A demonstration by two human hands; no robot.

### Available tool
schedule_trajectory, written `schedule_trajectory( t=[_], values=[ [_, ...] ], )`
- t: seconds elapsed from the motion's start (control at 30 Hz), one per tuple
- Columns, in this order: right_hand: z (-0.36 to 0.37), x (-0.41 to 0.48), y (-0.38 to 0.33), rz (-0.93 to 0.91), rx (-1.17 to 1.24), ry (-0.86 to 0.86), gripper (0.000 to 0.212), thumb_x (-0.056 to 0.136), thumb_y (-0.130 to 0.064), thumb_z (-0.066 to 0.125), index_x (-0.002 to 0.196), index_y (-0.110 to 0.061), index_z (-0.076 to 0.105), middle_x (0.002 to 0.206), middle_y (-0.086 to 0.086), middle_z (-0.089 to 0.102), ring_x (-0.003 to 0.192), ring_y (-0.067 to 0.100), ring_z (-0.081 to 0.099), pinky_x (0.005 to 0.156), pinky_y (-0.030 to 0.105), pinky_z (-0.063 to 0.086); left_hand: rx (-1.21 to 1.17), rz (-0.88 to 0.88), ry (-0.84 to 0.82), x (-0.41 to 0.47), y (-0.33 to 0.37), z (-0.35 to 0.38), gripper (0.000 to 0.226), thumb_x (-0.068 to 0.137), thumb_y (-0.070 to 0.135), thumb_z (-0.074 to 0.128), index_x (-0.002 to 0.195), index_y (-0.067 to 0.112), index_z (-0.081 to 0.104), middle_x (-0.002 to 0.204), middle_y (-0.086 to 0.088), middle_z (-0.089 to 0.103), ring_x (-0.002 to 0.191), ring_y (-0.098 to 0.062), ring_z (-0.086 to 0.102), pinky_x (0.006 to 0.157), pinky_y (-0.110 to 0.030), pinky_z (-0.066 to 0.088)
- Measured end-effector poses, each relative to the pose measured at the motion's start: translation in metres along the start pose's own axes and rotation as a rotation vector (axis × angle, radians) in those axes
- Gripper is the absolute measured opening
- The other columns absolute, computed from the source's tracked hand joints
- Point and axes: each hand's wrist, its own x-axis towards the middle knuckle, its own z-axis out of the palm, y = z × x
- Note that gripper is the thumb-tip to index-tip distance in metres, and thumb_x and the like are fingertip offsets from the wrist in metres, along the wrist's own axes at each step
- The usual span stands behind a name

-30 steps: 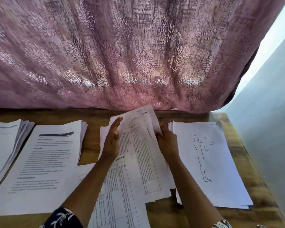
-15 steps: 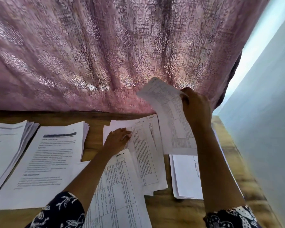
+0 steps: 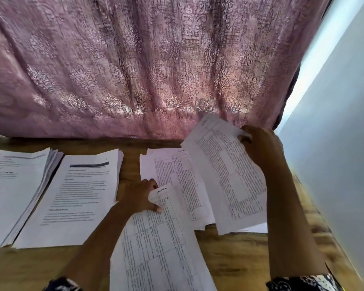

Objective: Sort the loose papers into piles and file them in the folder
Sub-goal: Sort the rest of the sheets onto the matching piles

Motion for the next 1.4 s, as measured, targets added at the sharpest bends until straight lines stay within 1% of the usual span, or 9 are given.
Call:
schedule_trajectory(
  t=[0.23, 0.53, 0.73, 0.83, 0.9, 1.0, 1.13, 1.27, 1.4],
  values=[
    [0.008, -0.05, 0.022, 0.264, -0.096, -0.112, 0.029, 0.093, -0.023, 0.052, 0.118, -0.029, 0.064, 0.114, 0.011, 0.066, 0.102, 0.036, 0.06, 0.083, 0.037, 0.046, -0.003, 0.047, -0.045, -0.004, -0.001, 0.002, 0.068, 0.072, 0.065, 0.069, 0.124, 0.023, 0.058, 0.121, 0.002, 0.061, 0.094, -0.012, 0.059, 0.077, -0.022, 0.048],
    [-0.007, -0.069, 0.022, 0.224, 0.061, -0.156, 0.022, 0.096, -0.021, 0.051, 0.11, -0.017, 0.067, 0.113, 0.013, 0.066, 0.1, 0.036, 0.059, 0.075, 0.032, 0.038, -0.473, 0.13, 0.134, -0.039, -0.014, 0.029, 0.028, 0.086, 0.022, 0.071, 0.113, 0.02, 0.066, 0.117, -0.003, 0.068, 0.103, -0.022, 0.065, 0.094, -0.031, 0.051],
    [0.011, -0.067, 0.012, 0.142, 0.232, -0.206, 0.014, 0.092, -0.017, 0.059, 0.1, -0.014, 0.07, 0.1, 0.007, 0.069, 0.096, 0.029, 0.062, 0.079, 0.031, 0.04, -0.769, 0.244, 0.133, -0.072, -0.011, 0.01, 0.009, 0.088, 0.017, 0.067, 0.096, 0.02, 0.069, 0.096, 0.019, 0.069, 0.09, -0.002, 0.065, 0.076, -0.013, 0.048],
    [0.03, -0.072, -0.002, 0.138, 0.374, -0.296, 0.006, 0.092, -0.017, 0.061, 0.089, -0.015, 0.066, 0.09, 0.001, 0.066, 0.088, 0.02, 0.06, 0.074, 0.029, 0.039, -0.85, 0.307, 0.217, -0.08, -0.011, -0.01, 0.019, 0.086, 0.048, 0.063, 0.097, 0.035, 0.071, 0.1, 0.022, 0.069, 0.096, -0.004, 0.065, 0.083, -0.012, 0.048],
    [0.045, -0.082, -0.011, 0.179, 0.453, -0.369, 0.006, 0.092, -0.019, 0.062, 0.088, -0.016, 0.066, 0.089, 0.0, 0.065, 0.084, 0.017, 0.059, 0.068, 0.026, 0.04, -0.858, 0.329, 0.314, -0.077, -0.01, -0.018, 0.018, 0.086, 0.043, 0.065, 0.102, 0.049, 0.068, 0.107, 0.028, 0.066, 0.104, -0.003, 0.062, 0.091, -0.012, 0.046],
    [0.07, -0.106, -0.023, 0.272, 0.581, -0.562, 0.014, 0.092, -0.028, 0.061, 0.096, -0.017, 0.067, 0.099, 0.001, 0.069, 0.09, 0.02, 0.066, 0.077, 0.033, 0.054, -0.757, 0.27, 0.394, -0.063, -0.006, -0.019, 0.033, 0.087, 0.025, 0.066, 0.119, 0.032, 0.06, 0.13, 0.017, 0.053, 0.118, -0.006, 0.051, 0.094, -0.005, 0.039],
    [0.097, -0.132, -0.032, 0.292, 0.673, -0.645, 0.033, 0.09, -0.044, 0.059, 0.099, -0.014, 0.067, 0.102, 0.006, 0.07, 0.096, 0.026, 0.065, 0.092, 0.046, 0.051, -0.714, 0.195, 0.281, -0.048, -0.003, -0.01, 0.05, 0.084, 0.059, 0.057, 0.118, 0.022, 0.06, 0.125, 0.006, 0.06, 0.111, -0.012, 0.06, 0.087, -0.015, 0.047],
    [0.106, -0.151, -0.05, 0.387, 0.882, -0.646, 0.021, 0.098, -0.018, 0.052, 0.097, -0.009, 0.07, 0.094, 0.006, 0.072, 0.091, 0.023, 0.069, 0.086, 0.038, 0.054, -0.632, 0.133, 0.246, -0.043, 0.003, -0.011, 0.016, 0.091, 0.032, 0.063, 0.1, 0.023, 0.052, 0.09, 0.014, 0.061, 0.08, -0.003, 0.062, 0.061, -0.006, 0.042],
    [0.113, -0.161, -0.056, 0.441, 1.031, -0.669, 0.023, 0.099, -0.015, 0.048, 0.103, -0.007, 0.069, 0.105, 0.012, 0.071, 0.099, 0.027, 0.068, 0.092, 0.043, 0.054, -0.75, 0.117, 0.206, -0.044, -0.001, -0.009, 0.026, 0.088, 0.022, 0.068, 0.1, 0.031, 0.047, 0.096, 0.017, 0.061, 0.085, -0.004, 0.063, 0.069, -0.014, 0.051]
  ],
)
